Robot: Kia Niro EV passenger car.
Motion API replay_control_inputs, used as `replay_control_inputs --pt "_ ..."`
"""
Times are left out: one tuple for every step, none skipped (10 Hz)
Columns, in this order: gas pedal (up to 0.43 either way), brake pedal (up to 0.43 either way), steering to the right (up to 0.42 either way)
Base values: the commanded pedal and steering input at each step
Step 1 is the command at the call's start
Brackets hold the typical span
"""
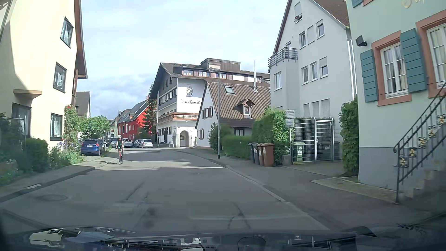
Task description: Follow the waypoints while adhering to traffic rules and regulations
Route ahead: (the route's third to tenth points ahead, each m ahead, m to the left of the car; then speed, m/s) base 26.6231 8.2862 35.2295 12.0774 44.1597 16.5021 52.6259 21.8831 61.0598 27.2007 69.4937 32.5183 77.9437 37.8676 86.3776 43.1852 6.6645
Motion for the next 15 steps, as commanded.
replay_control_inputs --pt "0.067 0.000 -0.067" --pt "0.067 0.000 -0.065" --pt "0.067 0.000 -0.066" --pt "0.067 0.000 -0.069" --pt "0.067 0.000 -0.072" --pt "0.067 0.000 -0.073" --pt "0.067 0.000 -0.073" --pt "0.067 0.000 -0.072" --pt "0.067 0.000 -0.071" --pt "0.059 0.000 -0.071" --pt "0.059 0.000 -0.068" --pt "0.059 0.000 -0.063" --pt "0.047 0.000 -0.056" --pt "0.039 0.000 -0.050" --pt "0.028 0.000 -0.043"
